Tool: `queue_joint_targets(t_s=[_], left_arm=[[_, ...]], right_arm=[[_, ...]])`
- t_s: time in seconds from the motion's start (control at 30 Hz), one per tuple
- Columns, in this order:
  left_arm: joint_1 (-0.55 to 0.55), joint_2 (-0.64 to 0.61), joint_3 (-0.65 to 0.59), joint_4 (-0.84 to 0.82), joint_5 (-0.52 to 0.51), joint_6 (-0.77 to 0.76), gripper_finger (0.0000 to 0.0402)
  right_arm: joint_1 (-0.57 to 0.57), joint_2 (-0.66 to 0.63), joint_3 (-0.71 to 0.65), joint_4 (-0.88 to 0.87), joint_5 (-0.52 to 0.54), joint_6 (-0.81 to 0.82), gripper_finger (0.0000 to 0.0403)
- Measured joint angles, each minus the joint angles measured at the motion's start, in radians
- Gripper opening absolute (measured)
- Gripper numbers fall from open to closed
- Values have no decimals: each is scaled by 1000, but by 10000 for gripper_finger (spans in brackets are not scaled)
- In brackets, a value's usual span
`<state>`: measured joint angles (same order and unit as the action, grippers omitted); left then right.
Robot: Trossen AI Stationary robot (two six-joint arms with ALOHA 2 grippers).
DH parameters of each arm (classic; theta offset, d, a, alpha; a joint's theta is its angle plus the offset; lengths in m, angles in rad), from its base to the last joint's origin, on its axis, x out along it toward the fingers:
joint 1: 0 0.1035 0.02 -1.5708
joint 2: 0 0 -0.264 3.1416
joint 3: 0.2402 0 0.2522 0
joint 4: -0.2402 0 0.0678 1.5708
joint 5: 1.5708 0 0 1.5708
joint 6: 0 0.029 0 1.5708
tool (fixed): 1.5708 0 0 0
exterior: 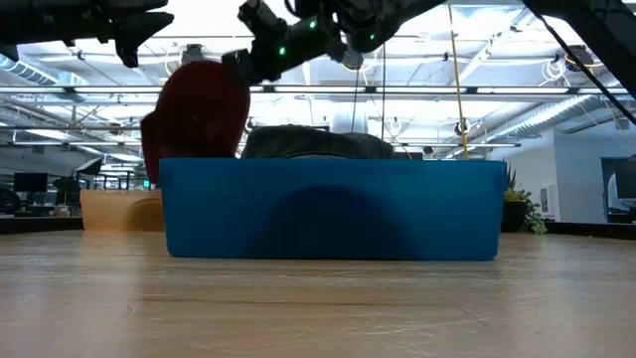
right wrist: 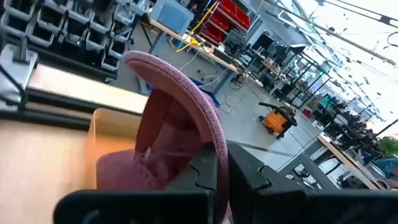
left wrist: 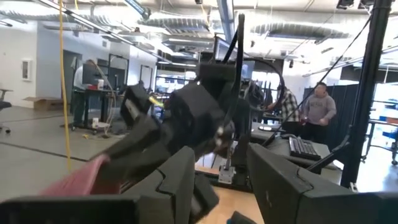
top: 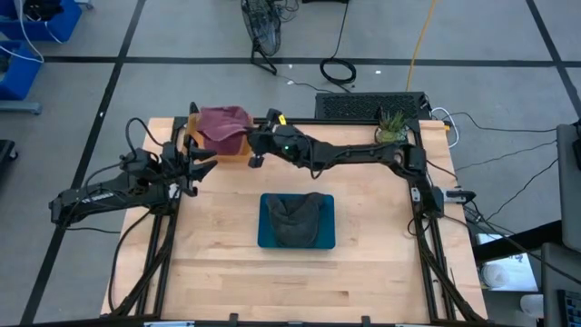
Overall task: Pick & Place hat
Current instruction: Put the red cap into the orange bin
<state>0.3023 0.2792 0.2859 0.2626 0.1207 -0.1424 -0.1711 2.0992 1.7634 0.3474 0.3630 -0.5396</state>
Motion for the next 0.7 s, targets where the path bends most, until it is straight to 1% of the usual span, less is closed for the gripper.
queue_joint_targets(t_s=[0.17,0.27,0.33,0.47,0.7], left_arm=[[0,1,0,-12,0,0,149],[0,2,0,-51,-12,11,149],[0,2,0,-76,-40,19,149],[0,2,0,-138,-117,42,149],[0,2,0,-257,-201,81,149]], right_arm=[[-1,51,0,46,-27,-2,8],[-1,88,0,114,-28,-13,8],[-1,109,0,146,-31,-29,8],[-4,137,0,167,-81,-25,8],[-6,174,-1,210,-81,-29,9]])
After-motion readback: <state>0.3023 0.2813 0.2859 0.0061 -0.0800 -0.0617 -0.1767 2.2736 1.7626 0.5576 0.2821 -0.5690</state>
